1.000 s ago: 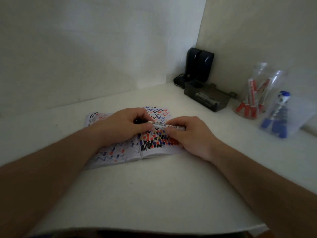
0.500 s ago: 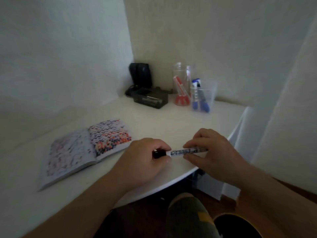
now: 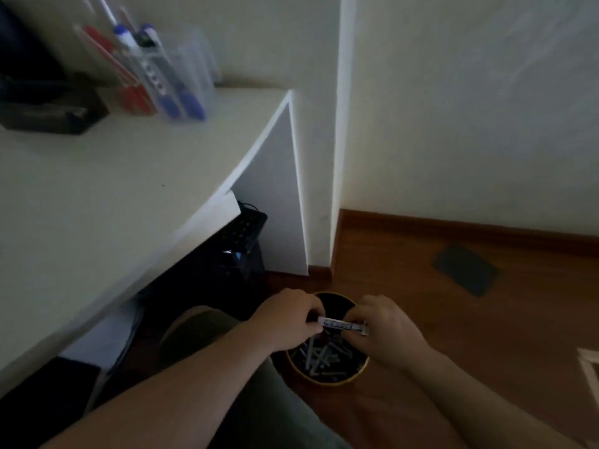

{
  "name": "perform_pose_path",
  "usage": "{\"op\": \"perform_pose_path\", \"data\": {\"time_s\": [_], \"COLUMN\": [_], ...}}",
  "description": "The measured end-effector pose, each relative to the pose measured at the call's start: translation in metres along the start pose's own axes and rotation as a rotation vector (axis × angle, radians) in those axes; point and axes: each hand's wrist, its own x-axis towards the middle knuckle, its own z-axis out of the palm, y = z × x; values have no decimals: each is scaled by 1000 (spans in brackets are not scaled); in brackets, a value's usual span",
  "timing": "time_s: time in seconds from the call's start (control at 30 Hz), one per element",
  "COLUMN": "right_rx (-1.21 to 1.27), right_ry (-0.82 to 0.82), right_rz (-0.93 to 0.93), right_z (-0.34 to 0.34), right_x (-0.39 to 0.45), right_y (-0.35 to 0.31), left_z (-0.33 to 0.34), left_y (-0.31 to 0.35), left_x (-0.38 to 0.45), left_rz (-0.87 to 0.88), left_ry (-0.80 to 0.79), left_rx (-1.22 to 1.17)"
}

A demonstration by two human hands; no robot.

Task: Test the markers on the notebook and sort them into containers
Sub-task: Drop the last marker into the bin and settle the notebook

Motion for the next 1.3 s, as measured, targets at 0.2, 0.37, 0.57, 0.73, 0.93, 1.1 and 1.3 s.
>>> {"op": "perform_pose_path", "data": {"time_s": [0.2,0.37,0.57,0.73,0.93,1.1,1.3], "right_rx": [-13,111,314,447,264,68,-103], "right_ry": [-87,89,456,551,239,-20,44], "right_rz": [123,78,-266,-571,-762,-743,-685], "right_z": [34,4,-72,-116,-99,-64,-54], "right_x": [19,29,61,95,132,143,135], "right_y": [18,13,-88,-225,-368,-433,-439], "left_z": [20,-37,-138,-197,-198,-151,-121], "left_y": [-22,0,10,-48,-155,-202,-193], "left_x": [26,-15,-135,-202,-286,-355,-363], "left_rz": [-108,86,332,104,-432,-762,-834], "left_ry": [24,149,618,1014,993,886,788], "left_rx": [-76,-259,-169,-51,155,146,119]}}
